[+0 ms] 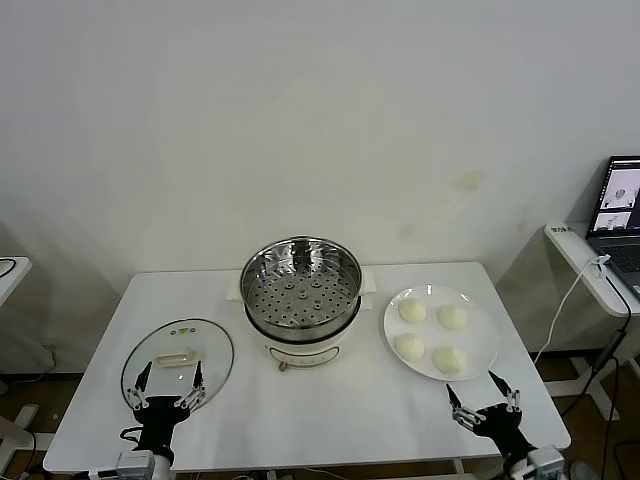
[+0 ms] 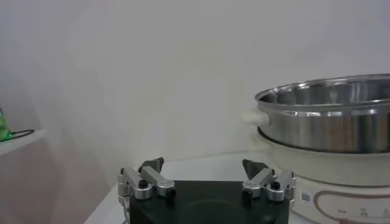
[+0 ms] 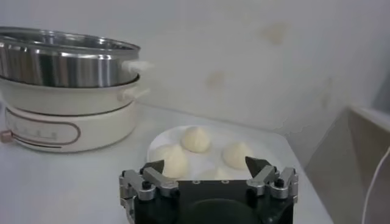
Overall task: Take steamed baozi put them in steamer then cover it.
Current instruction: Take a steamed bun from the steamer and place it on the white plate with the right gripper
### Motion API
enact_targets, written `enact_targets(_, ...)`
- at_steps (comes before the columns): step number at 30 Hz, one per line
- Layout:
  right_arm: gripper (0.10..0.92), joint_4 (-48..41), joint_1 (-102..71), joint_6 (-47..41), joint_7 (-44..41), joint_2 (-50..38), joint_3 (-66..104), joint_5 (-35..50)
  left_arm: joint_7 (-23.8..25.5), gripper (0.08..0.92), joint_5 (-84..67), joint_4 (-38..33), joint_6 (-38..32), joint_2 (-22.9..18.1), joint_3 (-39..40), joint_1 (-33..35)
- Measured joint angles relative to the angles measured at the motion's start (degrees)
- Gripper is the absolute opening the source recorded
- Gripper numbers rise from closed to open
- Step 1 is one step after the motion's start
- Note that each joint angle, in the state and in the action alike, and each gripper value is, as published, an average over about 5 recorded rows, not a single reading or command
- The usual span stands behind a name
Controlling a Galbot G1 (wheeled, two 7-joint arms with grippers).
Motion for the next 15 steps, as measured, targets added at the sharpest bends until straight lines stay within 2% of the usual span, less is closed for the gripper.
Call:
enact_targets(6, 0.823, -2.21, 3.61, 0.82, -3.73, -6.56, 0.84, -4.87, 0.13, 0.823, 0.86, 0.04, -0.09, -0.48, 0.27, 0.56)
enact_targets(15, 0.823, -9.10, 15.28, 5.32, -14.41, -21.08, -2.62, -16.81, 0.13, 0.823, 3.37, -0.94, -0.32, -2.23, 0.73, 2.13)
